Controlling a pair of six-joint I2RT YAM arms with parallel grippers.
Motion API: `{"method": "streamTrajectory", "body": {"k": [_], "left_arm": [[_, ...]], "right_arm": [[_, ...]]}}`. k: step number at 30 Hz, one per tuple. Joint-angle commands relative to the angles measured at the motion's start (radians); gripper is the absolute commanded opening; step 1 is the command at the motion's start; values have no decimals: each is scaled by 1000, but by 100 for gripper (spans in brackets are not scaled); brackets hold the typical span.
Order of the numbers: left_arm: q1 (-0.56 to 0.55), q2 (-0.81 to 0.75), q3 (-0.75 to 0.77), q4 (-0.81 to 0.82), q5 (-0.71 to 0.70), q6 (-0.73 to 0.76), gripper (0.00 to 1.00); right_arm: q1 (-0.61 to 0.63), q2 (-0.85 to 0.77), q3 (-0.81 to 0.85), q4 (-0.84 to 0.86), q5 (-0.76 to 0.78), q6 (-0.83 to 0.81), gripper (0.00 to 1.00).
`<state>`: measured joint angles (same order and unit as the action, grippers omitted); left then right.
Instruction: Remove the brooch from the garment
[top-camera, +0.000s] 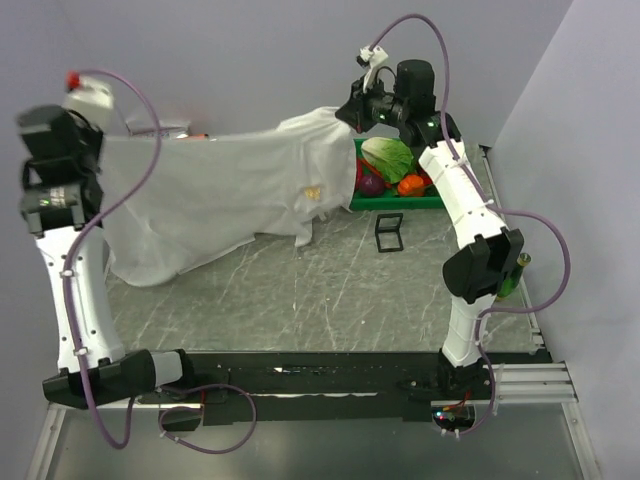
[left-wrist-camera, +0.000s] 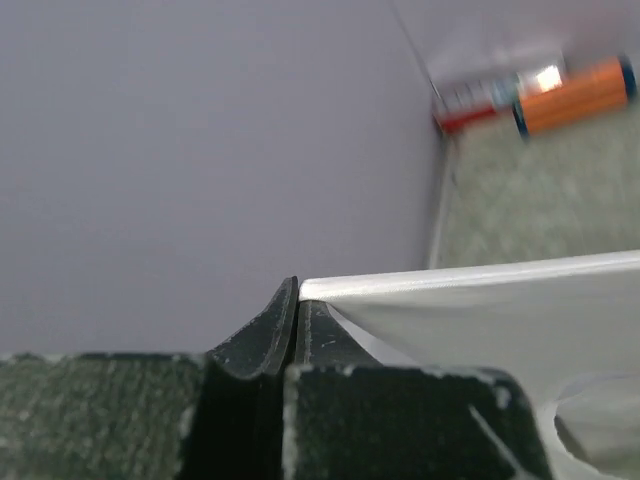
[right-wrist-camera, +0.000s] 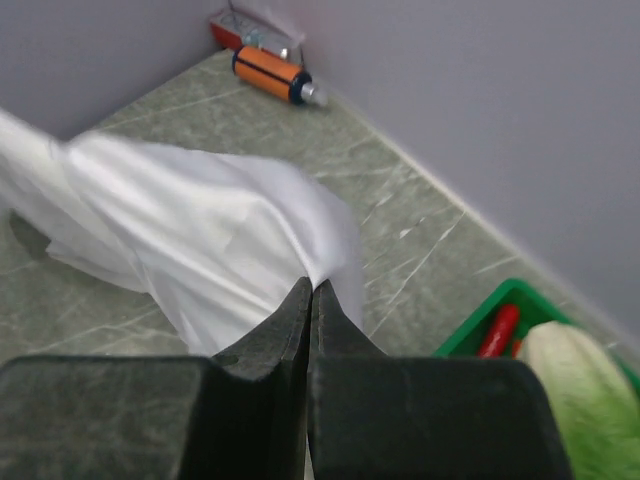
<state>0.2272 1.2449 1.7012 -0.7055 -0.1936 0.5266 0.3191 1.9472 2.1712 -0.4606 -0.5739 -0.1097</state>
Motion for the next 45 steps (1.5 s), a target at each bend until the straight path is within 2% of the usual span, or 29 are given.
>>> {"method": "streamTrajectory", "body": {"k": [1,4,7,11,14,20,23,24,25,26,29,30,31,33,36,39,41,43,45], "left_arm": [[127,44,266,93,137,-34,1],[153,51,398,93,172,-37,1],[158,18,446,122,180,-33,1],[156,-48,472,190,148,-19,1],[156,-82,500,219,120,-5,1],[158,-130,497,239,100,9,1],[158,-154,434,255,111,6,1],[156,-174,364,248,131,1,1],[158,-185,315,245,137,-5,1],[158,-196,266,238,144,-13,1],[156,-239,42,192,218,-45,1],[156,-266,-97,190,249,-59,1],[156,-278,-171,205,300,-62,1],[156,-285,-375,231,333,-86,1],[152,-208,-585,320,358,-54,1],[146,-47,-679,437,341,-22,1],[143,121,-655,452,316,-42,1],[144,242,-542,413,290,-49,1],[146,388,-413,373,238,-91,1]], "right_arm": [[69,-191,82,39,91,-209,0],[127,-254,94,-4,156,-288,0],[176,-321,93,-16,234,-303,0],[254,-419,79,-24,316,-340,0],[319,-499,62,-48,344,-433,0],[336,-537,99,-69,379,-489,0],[336,-551,38,-53,376,-533,0],[336,-563,-3,-40,368,-562,0],[336,-579,-58,8,356,-579,0],[331,-596,-182,43,353,-593,0],[316,-642,-411,135,312,-616,0],[301,-645,-462,158,306,-601,0],[288,-642,-508,183,293,-587,0],[269,-599,-611,221,250,-543,0],[248,-492,-688,249,178,-530,0],[239,-340,-691,292,164,-521,0],[219,-204,-615,295,157,-495,0],[209,-104,-523,255,173,-466,0],[201,39,-363,217,207,-452,0]]}}
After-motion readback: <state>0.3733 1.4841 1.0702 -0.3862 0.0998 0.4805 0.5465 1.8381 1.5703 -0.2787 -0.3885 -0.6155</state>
